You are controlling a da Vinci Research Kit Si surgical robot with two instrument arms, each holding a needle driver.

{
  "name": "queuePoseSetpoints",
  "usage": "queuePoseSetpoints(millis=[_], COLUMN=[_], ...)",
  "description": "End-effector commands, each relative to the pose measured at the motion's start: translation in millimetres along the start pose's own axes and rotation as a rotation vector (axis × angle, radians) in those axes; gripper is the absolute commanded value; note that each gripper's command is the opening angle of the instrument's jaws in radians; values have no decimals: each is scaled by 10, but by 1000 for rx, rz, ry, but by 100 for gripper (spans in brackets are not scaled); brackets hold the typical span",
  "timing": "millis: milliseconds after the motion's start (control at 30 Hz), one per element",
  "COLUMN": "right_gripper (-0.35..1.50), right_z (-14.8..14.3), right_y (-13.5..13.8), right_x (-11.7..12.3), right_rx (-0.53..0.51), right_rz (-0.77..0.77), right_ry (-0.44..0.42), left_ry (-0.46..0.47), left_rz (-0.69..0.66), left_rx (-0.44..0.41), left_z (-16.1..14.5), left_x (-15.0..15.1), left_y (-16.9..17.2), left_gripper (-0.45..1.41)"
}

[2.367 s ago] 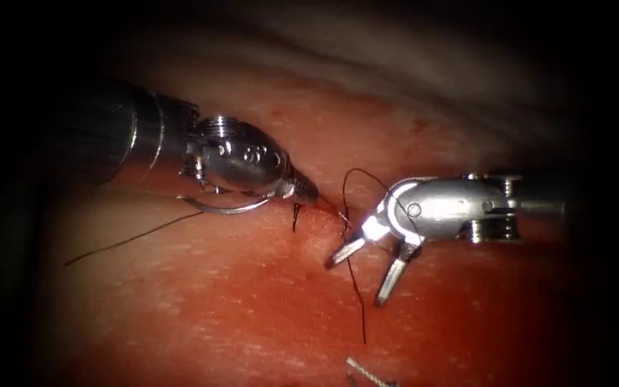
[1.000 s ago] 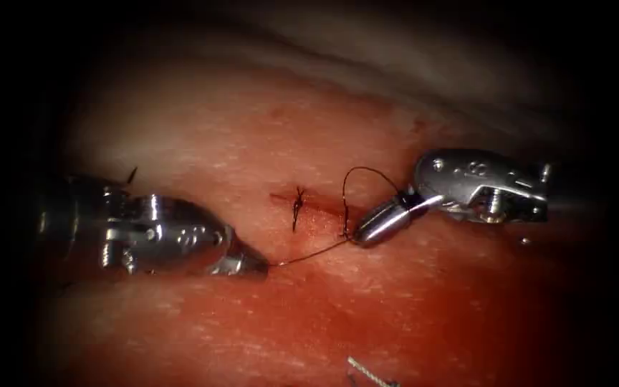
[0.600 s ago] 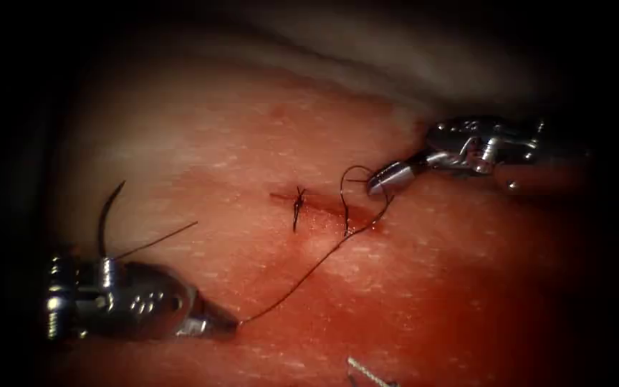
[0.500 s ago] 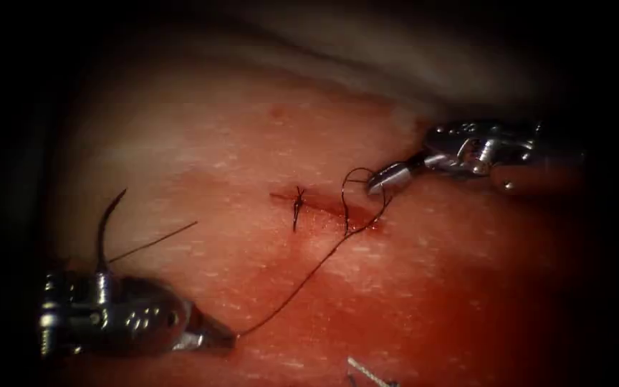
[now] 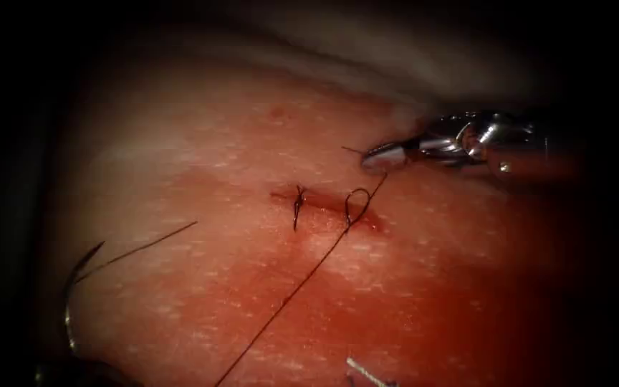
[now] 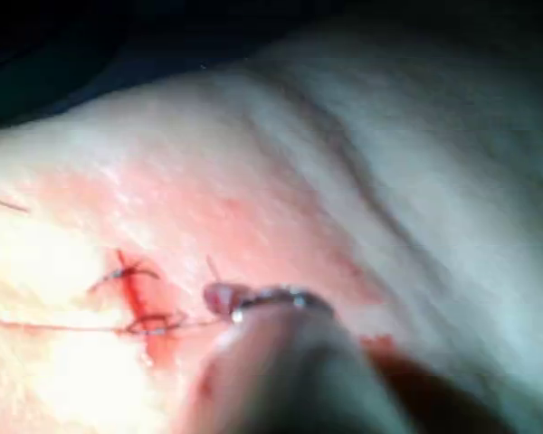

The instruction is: Wound Closure

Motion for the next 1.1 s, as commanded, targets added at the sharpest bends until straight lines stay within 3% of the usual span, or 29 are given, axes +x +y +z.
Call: queuePoseSetpoints(millis=[33, 333, 733, 1100], right_gripper=[-35, -35, -35, -35], right_z=[9, 11, 17, 31], right_y=[1, -4, 8, 23], right_x=[5, -4, 14, 4], right_rx=[-10, -17, -60, -125], right_rz=[29, 107, 172, 176], right_ry=[19, 68, 128, 94], left_ry=[1, 0, -2, -5], left_rz=[0, 4, 3, 6], left_rx=[-3, -14, -36, -72], left_z=[10, 12, 16, 31], left_x=[-1, 5, -3, -8], left_y=[8, 39, 88, 119], left_gripper=[-35, -35, -35, -35])
